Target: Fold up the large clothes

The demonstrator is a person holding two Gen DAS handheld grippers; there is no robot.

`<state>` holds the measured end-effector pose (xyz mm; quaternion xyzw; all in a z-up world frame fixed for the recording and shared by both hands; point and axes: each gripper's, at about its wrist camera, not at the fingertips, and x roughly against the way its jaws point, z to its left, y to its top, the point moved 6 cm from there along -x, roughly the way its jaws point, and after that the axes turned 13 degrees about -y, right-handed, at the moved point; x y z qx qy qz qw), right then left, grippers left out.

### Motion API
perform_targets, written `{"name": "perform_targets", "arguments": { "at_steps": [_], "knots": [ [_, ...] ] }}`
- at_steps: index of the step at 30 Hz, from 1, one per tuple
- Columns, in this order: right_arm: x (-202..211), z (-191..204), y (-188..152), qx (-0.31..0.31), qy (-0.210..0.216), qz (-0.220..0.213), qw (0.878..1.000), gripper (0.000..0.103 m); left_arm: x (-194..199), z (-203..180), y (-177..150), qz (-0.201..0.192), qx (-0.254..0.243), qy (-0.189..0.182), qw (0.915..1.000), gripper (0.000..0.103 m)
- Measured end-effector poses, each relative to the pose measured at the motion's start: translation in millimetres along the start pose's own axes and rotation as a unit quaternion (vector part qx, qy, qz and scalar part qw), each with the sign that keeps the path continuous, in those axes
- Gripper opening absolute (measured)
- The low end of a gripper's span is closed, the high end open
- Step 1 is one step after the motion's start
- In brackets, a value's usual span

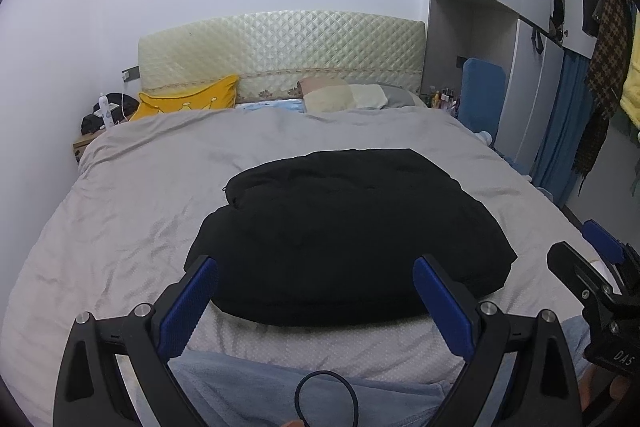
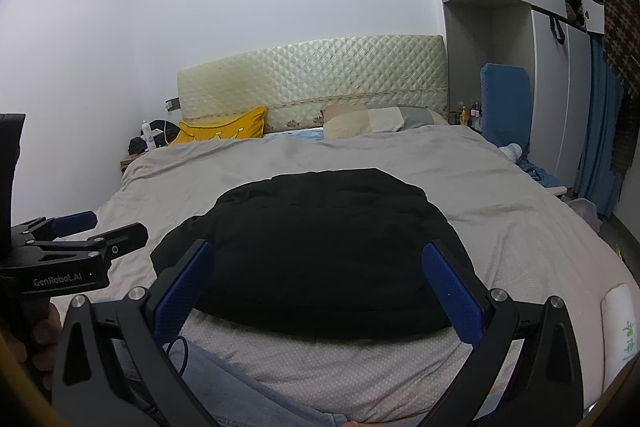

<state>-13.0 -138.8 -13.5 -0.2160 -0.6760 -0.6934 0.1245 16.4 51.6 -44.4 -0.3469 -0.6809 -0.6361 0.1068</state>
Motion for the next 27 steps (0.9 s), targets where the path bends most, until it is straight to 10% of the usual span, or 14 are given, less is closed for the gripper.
{"name": "perform_targets", "arguments": {
  "at_steps": [27],
  "knots": [
    [2.7,-3.1,-2.8,0.004,-0.011,-0.002,1.0,0.103,-3.3,-10.6,-0.1,0.003,0.003,-0.022,0.9997,0.099]
  ]
}}
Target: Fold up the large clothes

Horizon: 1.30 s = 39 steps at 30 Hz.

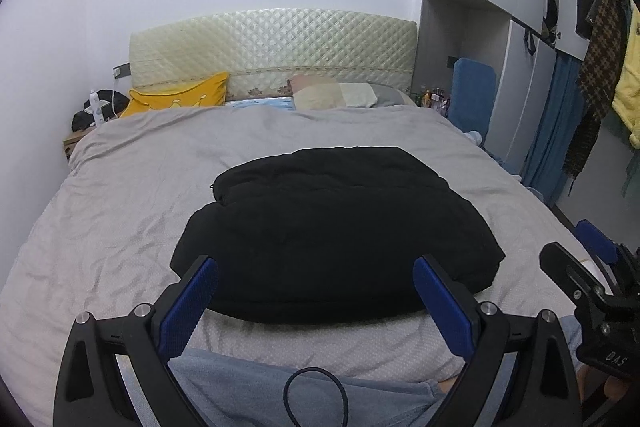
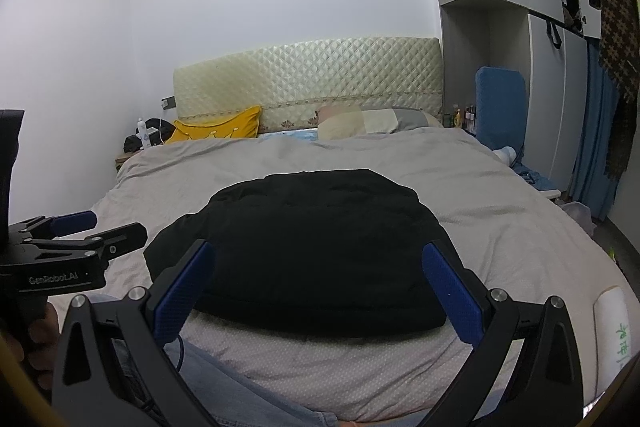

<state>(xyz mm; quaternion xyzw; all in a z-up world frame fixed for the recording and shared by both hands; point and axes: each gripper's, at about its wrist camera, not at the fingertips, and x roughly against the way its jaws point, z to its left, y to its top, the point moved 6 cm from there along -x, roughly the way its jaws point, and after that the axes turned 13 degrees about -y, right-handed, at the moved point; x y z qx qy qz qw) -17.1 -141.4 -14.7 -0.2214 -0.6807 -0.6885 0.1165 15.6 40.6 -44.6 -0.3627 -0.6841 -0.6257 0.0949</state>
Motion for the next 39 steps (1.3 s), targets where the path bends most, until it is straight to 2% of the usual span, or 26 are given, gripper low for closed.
{"name": "perform_targets", "arguments": {
  "at_steps": [21,39],
  "knots": [
    [1.9,0.6,4.0,-0.007,0.004,0.0,1.0,0.103,1.6,1.9,0.1,0.0,0.009,-0.005,0.9999,0.099],
    [-2.3,2.2,1.8,-0.004,-0.001,0.004,1.0,0.103,-5.5,4.6,-3.0,0.005,0.011,0.008,0.9999,0.099]
  ]
}}
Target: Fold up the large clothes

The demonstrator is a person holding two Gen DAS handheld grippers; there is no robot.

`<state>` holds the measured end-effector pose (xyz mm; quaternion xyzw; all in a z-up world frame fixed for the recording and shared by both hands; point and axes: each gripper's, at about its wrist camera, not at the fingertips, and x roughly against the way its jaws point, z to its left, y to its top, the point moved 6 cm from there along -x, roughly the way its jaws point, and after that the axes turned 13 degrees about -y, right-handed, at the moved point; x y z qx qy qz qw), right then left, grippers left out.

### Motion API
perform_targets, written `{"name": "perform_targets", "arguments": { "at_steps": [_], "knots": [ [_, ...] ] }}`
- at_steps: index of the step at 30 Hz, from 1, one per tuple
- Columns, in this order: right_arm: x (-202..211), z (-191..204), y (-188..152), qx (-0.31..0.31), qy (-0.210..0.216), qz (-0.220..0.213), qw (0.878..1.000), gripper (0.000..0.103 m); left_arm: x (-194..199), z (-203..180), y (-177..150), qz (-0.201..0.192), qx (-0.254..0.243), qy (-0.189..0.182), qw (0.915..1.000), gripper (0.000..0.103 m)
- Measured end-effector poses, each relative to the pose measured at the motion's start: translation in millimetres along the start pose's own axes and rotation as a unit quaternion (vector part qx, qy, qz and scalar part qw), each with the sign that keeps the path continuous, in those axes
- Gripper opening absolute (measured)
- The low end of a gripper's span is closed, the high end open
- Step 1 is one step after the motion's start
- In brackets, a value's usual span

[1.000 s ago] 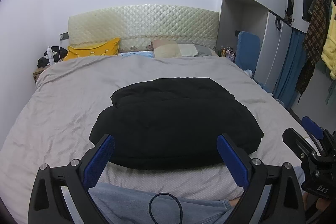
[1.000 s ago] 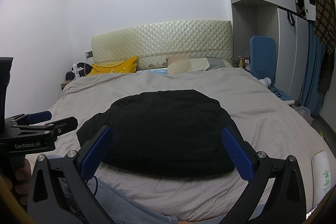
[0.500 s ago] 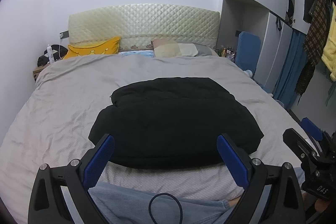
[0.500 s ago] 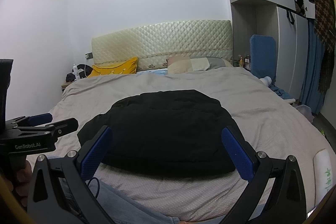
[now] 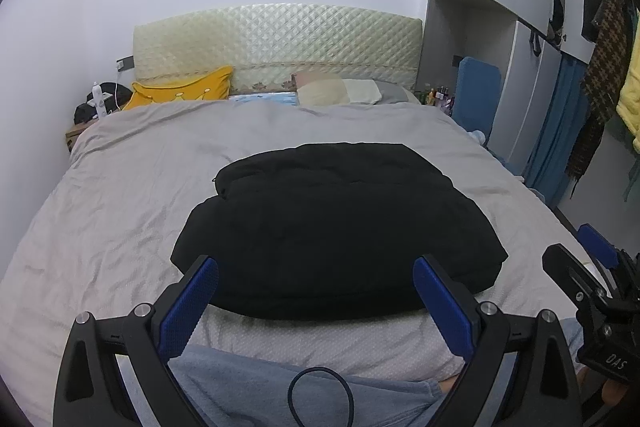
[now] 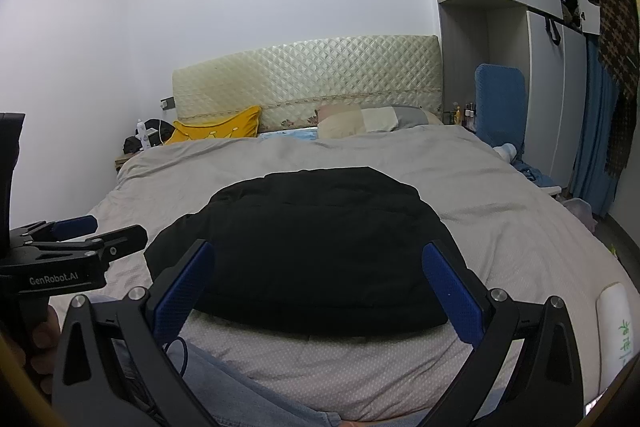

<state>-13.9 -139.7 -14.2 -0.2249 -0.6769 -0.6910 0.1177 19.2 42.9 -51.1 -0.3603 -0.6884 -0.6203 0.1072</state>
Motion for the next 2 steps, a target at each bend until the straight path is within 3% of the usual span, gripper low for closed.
{"name": "perform_targets", "arguments": {
  "at_steps": [2],
  "knots": [
    [-0.3,0.0,-0.5,0.0,0.0,0.0,1.0,0.103,-0.7,-0.5,-0.2,0.001,0.0,0.001,1.0,0.099]
  ]
}}
